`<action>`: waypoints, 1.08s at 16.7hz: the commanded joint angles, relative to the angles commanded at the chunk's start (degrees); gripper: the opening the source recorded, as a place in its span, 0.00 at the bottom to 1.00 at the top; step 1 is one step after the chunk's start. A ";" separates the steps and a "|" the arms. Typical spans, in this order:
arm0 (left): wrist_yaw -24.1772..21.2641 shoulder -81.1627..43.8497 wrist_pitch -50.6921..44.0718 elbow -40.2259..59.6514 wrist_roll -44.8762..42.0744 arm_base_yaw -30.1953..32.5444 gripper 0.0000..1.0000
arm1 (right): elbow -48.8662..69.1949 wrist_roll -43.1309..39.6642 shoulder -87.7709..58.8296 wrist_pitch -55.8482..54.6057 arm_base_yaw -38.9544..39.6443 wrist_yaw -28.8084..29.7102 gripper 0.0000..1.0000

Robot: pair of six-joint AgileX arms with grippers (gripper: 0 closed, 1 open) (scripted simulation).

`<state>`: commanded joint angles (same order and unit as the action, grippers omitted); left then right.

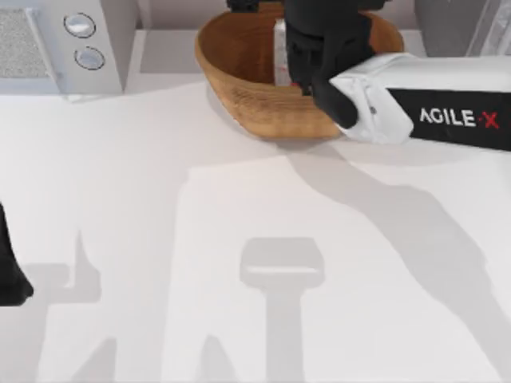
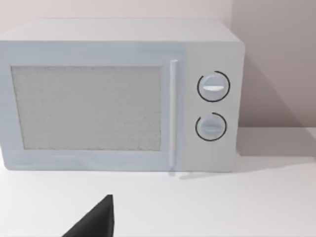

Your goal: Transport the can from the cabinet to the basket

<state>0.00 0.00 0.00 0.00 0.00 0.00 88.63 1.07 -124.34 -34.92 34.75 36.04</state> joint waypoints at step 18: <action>0.00 0.00 0.00 0.00 0.00 0.00 1.00 | -34.08 -0.21 50.11 13.14 -13.31 -14.32 1.00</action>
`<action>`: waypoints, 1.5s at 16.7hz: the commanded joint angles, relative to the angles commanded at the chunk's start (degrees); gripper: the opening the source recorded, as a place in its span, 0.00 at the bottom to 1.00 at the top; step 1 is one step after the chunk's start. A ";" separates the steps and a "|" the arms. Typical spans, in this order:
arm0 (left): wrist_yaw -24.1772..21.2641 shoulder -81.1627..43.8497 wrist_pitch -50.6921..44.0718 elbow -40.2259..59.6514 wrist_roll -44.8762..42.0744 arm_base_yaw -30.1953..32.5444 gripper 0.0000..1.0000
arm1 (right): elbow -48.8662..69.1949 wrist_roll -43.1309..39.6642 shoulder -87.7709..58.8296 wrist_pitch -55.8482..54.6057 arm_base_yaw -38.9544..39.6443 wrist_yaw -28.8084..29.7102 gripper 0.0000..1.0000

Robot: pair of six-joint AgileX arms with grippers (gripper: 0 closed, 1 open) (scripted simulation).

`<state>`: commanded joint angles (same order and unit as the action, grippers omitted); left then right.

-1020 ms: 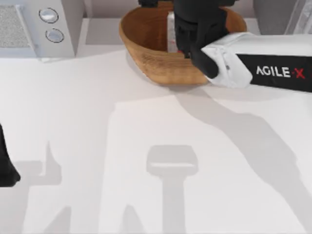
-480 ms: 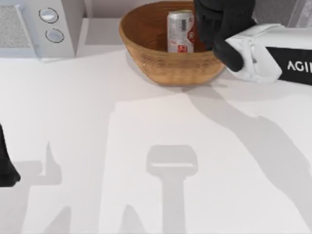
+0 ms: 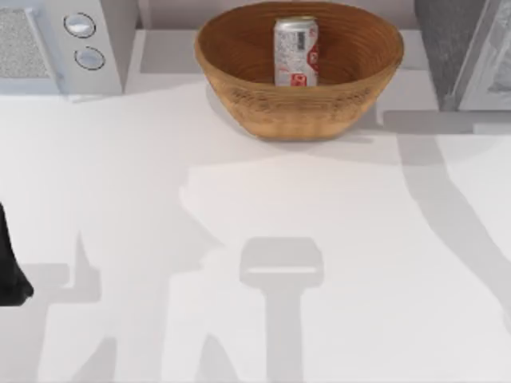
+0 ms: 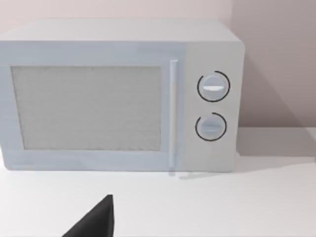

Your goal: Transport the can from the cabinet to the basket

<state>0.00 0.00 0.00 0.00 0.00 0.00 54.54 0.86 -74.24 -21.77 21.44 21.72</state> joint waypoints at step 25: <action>0.00 0.00 0.00 0.00 0.00 0.00 1.00 | -52.02 -0.55 68.00 15.55 -26.37 -27.02 1.00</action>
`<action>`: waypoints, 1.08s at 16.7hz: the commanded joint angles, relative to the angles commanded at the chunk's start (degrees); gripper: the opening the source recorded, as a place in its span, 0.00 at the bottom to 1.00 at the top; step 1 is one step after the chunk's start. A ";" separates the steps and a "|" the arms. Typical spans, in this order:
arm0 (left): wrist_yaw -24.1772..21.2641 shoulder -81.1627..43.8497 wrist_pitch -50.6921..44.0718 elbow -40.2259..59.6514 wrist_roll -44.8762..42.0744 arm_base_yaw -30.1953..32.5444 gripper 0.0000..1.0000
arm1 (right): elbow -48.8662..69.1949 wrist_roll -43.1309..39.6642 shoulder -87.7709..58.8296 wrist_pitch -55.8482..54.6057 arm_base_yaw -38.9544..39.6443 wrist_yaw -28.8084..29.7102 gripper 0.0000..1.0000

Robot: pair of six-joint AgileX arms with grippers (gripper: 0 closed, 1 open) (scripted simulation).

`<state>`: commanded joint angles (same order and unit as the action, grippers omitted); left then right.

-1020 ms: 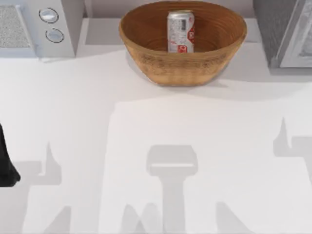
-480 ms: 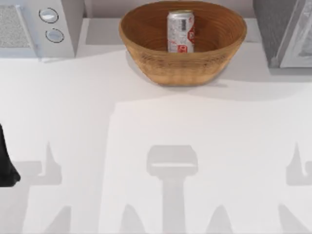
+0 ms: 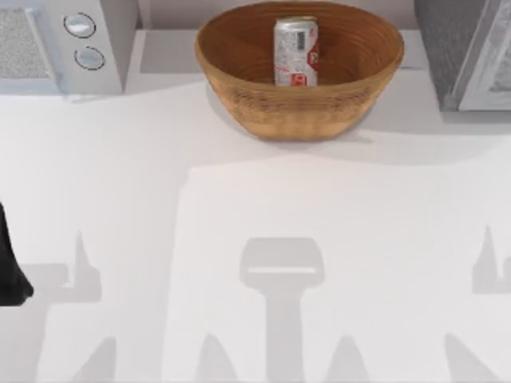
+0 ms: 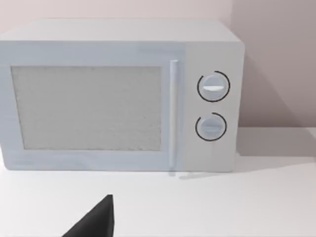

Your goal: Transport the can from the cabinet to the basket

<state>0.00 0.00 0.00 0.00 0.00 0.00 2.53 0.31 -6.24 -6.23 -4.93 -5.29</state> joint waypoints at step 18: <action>0.00 0.00 0.00 0.00 0.00 0.00 1.00 | 17.56 1.28 -79.37 -60.16 -51.44 -50.31 1.00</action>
<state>0.00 0.00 0.00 0.00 0.00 0.00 20.09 1.59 -85.61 -66.38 -56.38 -55.60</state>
